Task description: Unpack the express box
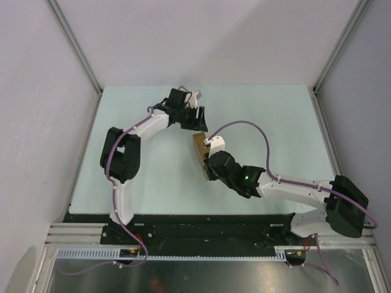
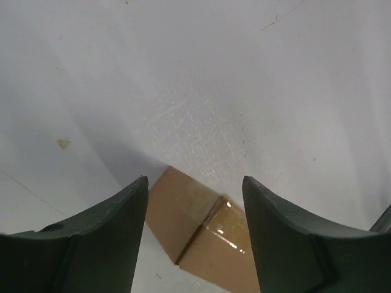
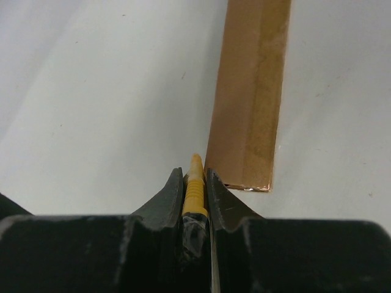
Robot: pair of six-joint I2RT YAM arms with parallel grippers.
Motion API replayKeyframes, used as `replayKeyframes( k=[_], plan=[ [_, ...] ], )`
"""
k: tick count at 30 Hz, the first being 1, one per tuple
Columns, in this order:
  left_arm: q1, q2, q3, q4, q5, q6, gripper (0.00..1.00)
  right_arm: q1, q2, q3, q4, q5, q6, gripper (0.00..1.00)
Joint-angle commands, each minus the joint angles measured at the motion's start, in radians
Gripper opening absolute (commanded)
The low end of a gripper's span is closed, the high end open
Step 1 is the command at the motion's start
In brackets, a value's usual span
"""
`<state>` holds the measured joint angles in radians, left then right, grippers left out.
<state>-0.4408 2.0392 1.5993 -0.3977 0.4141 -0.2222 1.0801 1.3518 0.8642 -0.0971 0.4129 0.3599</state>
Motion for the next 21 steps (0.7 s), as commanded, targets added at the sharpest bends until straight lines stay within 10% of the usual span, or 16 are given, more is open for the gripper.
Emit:
replayKeyframes(
  k=[1,21],
  plan=[
    [0.019,-0.033,-0.027,0.011,0.13,-0.035,0.67,-0.022,-0.033,-0.01,0.005,0.063,0.031,0.0],
    [0.099,-0.396,-0.427,0.011,0.173,-0.037,0.6,-0.172,-0.059,-0.027,-0.05,-0.019,0.01,0.0]
  ],
)
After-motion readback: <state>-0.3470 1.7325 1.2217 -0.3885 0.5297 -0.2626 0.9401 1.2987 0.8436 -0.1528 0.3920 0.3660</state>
